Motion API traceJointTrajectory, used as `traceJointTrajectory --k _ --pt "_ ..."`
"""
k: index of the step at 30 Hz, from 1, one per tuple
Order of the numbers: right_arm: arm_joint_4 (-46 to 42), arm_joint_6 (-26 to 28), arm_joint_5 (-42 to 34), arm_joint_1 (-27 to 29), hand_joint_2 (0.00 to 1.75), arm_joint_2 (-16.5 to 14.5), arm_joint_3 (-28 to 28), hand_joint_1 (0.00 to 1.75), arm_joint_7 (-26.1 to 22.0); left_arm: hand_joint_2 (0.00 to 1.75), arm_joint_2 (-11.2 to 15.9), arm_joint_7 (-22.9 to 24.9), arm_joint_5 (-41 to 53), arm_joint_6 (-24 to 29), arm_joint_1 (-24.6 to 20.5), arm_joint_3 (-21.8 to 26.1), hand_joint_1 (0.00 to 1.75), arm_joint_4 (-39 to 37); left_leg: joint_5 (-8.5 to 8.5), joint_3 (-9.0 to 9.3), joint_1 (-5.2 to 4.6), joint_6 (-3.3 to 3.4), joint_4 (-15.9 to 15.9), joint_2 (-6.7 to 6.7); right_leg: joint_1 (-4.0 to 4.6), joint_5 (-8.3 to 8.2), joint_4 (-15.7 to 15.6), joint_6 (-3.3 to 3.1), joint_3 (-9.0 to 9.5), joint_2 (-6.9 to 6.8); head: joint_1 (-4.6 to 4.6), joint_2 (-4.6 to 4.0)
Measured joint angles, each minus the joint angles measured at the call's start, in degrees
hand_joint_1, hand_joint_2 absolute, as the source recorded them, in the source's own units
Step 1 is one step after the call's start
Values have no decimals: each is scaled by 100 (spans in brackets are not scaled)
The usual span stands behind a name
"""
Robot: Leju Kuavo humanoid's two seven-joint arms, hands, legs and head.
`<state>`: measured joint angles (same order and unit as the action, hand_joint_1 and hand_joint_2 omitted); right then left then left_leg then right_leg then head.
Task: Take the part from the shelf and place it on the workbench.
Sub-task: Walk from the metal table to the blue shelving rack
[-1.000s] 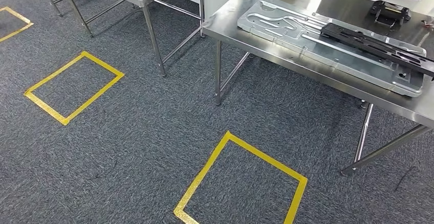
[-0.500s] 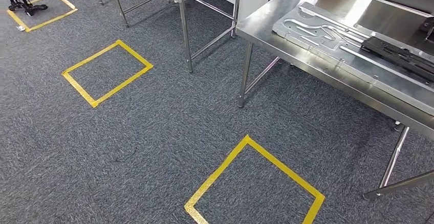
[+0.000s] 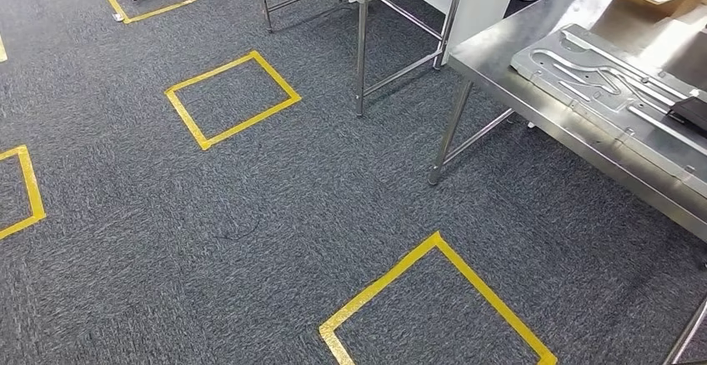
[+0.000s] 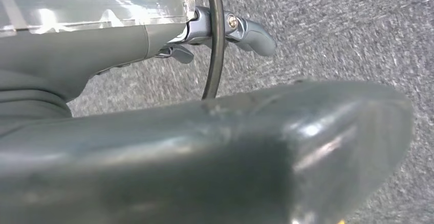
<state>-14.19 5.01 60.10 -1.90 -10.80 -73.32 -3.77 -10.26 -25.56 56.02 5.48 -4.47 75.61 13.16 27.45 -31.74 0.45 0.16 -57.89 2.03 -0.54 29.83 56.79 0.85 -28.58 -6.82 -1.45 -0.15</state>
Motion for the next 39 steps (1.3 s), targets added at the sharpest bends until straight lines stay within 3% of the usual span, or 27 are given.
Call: traceJointTrajectory --k 1,3,5,6,7,8,9,11,13,14,16,18,20,22,23,24,26,28,29,31,32,34,35,37,38,39 --pt "0 0 1 -15 0 0 1 0 2 0 -1 -1 0 -1 13 0 0 0 -20 4 5 38 27 -53 -12 24 15 36 10 37 1 0" --pt "0 -1 1 -16 0 0 3 0 6 0 -3 -1 0 -1 15 0 0 0 -71 20 28 122 85 -152 -36 237 280 82 -93 297 4 0" --pt "3 -2 2 9 0 0 3 0 10 0 -1 -1 0 -1 -3 -1 0 0 -97 5 22 169 96 -257 -50 630 978 93 -432 584 5 0" --pt "4 -2 3 16 0 0 3 0 12 0 1 -2 0 -1 -8 -1 0 0 -101 -7 10 177 94 -322 -51 771 1330 94 -617 636 5 0" --pt "6 -2 5 23 0 0 3 0 14 0 3 -2 0 -1 -9 0 0 0 -103 -13 -2 183 90 -393 -50 805 1546 92 -741 656 5 0" --pt "7 -2 6 26 0 0 3 0 14 0 3 -2 0 -1 -3 1 0 0 -104 -14 -12 185 84 -468 -50 716 1550 83 -766 668 5 0" --pt "7 -1 7 28 0 0 3 0 14 0 3 -2 0 -1 1 1 0 0 -103 -9 -18 183 77 -548 -49 521 1334 66 -683 697 5 0" --pt "7 0 7 40 0 4 3 0 14 0 -3 -2 1 -2 1 1 0 0 -101 -5 -29 166 57 -700 -49 100 596 6 -364 917 5 0" --pt "7 0 8 44 0 10 3 0 14 0 -14 -2 1 -3 -11 1 0 0 -104 -36 -25 112 38 -835 -40 -56 132 -42 -169 1118 5 0" --pt "7 0 9 38 0 14 3 0 14 0 -19 -2 1 -3 -10 1 0 0 -113 -56 -16 73 36 -895 -31 -39 84 -59 -151 1134 5 0" --pt "7 -1 12 16 0 11 4 0 14 0 -17 -2 2 -3 9 1 0 0 -122 -92 5 2 33 -953 -28 -66 31 -107 -126 1002 5 0" --pt "8 -1 13 19 0 8 4 0 14 0 -16 -2 4 -3 16 1 0 0 31 -209 -9 -45 -201 -680 -46 -97 -45 -182 -78 841 3 0" --pt "7 0 14 45 0 7 3 0 14 0 -16 -2 7 -4 -2 0 0 0 393 -527 -2 -86 -867 -343 -36 -95 -77 -232 -52 663 2 0" --pt "7 -5 14 57 0 8 2 0 14 0 -18 -2 8 -5 -6 -1 0 0 637 -843 36 -132 -1518 -264 -18 -76 -71 -242 -50 486 3 0" --pt "7 -17 14 57 0 9 2 0 14 0 -18 -2 9 -5 0 -1 0 0 609 -868 51 -150 -1588 -247 -15 -64 -67 -236 -45 405 3 0" --pt "7 -36 15 55 0 8 2 0 14 0 -17 -2 8 -5 8 -1 0 0 481 -772 63 -161 -1425 -225 -15 -49 -60 -224 -36 332 3 0" --pt "7 -75 17 51 0 7 3 0 11 0 -13 -2 11 -6 9 -1 0 0 140 -339 64 -156 -642 -35 -14 -2 -35 -179 0 198 2 0" --pt "8 -89 22 47 0 7 3 0 7 0 -10 -4 15 -9 -4 -1 0 0 -19 -34 34 -105 -86 134 4 48 -6 -111 31 91 3 0" --pt "8 -89 26 38 0 7 3 0 4 0 -10 -5 15 -11 -3 -1 0 0 -13 -1 15 -77 -12 153 17 62 0 -77 42 47 4 0" --pt "8 -94 32 3 0 7 7 0 -3 0 -10 -6 16 -12 16 -1 0 0 -33 -10 5 -14 4 34 10 84 -6 -13 75 -11 4 0" --pt "8 -96 33 -5 0 7 9 0 -8 0 -13 -7 17 -12 22 -1 0 0 -48 -2 11 21 29 -22 -3 132 34 20 77 56 5 0" --pt "8 -99 34 2 0 7 13 0 -17 0 -17 -12 17 -12 12 -1 0 0 -86 17 31 95 77 -139 -32 399 406 61 -80 349 7 0" --pt "8 -107 39 16 0 7 13 0 -21 0 -19 -17 18 -12 2 -1 0 0 -94 8 24 118 80 -194 -36 588 754 64 -250 513 8 0" --pt "10 -139 51 34 0 7 14 0 -32 0 -17 -29 21 -12 -8 -1 0 0 -100 -8 4 145 77 -328 -36 853 1444 59 -628 639 7 0" --pt "11 -157 57 42 0 7 13 0 -38 0 -16 -34 23 -12 -6 -1 0 0 -100 -7 -5 151 75 -407 -36 829 1582 53 -727 656 7 0" --pt "11 -167 60 46 0 7 13 0 -43 0 -16 -37 24 -12 -1 -1 0 0 -100 -1 -11 151 71 -492 -36 691 1511 41 -728 672 7 0"
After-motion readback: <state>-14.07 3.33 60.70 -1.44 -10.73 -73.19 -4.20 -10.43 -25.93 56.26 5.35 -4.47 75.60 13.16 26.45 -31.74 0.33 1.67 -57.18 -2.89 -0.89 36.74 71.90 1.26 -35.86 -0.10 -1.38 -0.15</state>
